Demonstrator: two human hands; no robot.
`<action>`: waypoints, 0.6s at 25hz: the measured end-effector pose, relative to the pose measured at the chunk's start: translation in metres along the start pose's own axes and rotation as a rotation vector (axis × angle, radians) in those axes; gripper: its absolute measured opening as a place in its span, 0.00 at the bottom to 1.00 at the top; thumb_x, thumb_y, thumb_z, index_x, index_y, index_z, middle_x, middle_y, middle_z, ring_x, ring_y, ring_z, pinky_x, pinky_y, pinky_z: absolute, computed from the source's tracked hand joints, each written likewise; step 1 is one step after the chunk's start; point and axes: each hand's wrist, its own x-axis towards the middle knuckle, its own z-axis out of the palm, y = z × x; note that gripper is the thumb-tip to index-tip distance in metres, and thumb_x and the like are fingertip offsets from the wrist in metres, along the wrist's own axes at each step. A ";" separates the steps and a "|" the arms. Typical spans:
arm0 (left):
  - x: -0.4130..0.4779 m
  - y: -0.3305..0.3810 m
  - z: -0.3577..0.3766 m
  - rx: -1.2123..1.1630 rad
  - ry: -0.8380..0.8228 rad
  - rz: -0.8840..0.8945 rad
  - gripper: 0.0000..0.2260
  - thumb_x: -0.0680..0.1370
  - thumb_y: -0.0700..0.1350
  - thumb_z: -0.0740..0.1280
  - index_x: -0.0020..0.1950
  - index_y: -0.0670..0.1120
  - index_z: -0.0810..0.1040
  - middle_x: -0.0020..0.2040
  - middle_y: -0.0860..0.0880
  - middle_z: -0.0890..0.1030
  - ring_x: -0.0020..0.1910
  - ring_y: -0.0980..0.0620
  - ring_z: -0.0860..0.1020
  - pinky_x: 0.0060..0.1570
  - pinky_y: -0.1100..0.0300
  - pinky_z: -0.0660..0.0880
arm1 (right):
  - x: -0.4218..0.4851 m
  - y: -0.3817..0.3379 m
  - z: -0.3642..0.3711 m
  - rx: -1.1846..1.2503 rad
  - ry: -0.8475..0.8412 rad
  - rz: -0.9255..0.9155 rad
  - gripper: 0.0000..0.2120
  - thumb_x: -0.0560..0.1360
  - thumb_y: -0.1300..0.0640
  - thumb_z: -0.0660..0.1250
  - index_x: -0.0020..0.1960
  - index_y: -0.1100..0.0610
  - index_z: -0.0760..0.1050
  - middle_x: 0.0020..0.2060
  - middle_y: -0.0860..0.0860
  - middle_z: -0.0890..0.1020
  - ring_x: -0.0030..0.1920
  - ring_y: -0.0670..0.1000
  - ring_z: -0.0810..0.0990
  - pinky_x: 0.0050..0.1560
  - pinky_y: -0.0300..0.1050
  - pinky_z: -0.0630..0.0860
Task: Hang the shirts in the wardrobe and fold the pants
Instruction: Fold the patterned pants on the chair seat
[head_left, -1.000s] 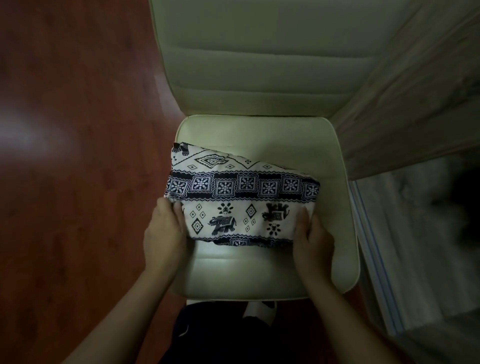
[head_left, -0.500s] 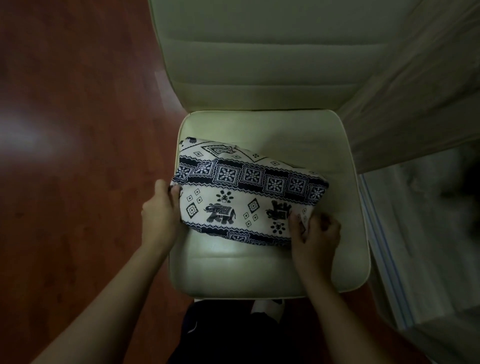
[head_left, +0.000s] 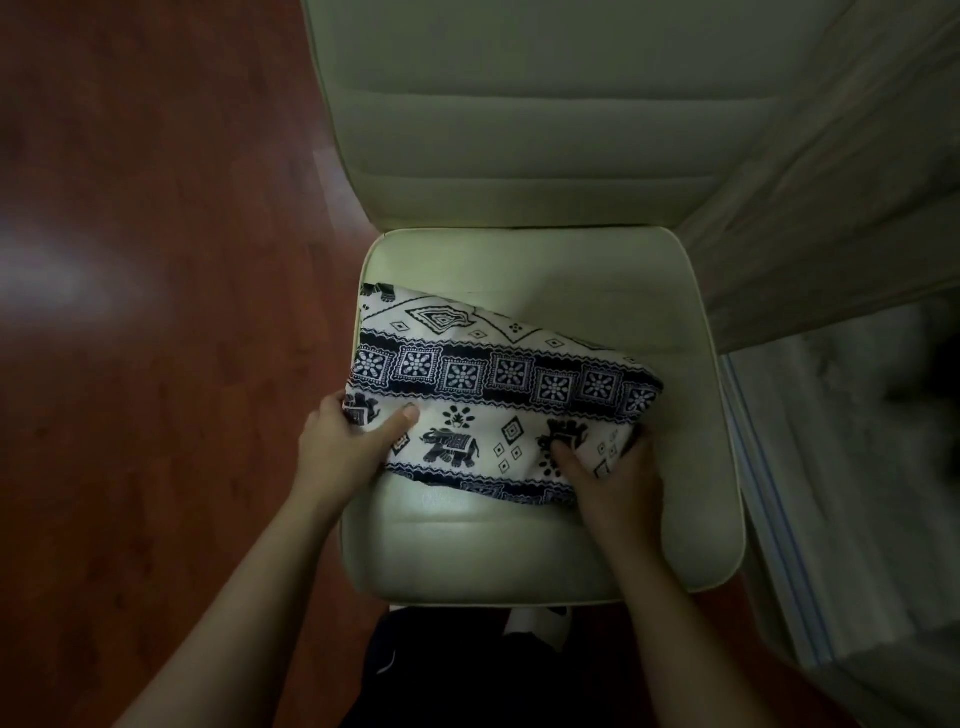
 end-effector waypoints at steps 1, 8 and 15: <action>-0.001 0.003 0.002 -0.045 0.016 -0.032 0.36 0.61 0.67 0.73 0.61 0.46 0.74 0.55 0.50 0.79 0.53 0.48 0.76 0.52 0.54 0.73 | 0.001 -0.001 0.001 0.057 -0.035 0.017 0.28 0.67 0.53 0.75 0.61 0.59 0.69 0.51 0.51 0.76 0.54 0.54 0.77 0.49 0.40 0.70; -0.034 0.048 -0.014 -0.192 0.258 0.224 0.14 0.71 0.52 0.73 0.48 0.44 0.74 0.42 0.51 0.80 0.42 0.49 0.78 0.39 0.58 0.73 | -0.016 -0.042 -0.022 0.197 0.034 -0.152 0.11 0.72 0.58 0.71 0.54 0.57 0.76 0.44 0.47 0.80 0.42 0.44 0.78 0.38 0.33 0.72; -0.100 0.194 -0.111 -0.408 0.267 0.554 0.11 0.71 0.49 0.74 0.48 0.50 0.74 0.40 0.59 0.80 0.39 0.64 0.77 0.35 0.76 0.69 | -0.051 -0.187 -0.156 0.150 0.340 -0.538 0.09 0.70 0.59 0.72 0.48 0.57 0.75 0.41 0.52 0.79 0.42 0.52 0.79 0.37 0.40 0.72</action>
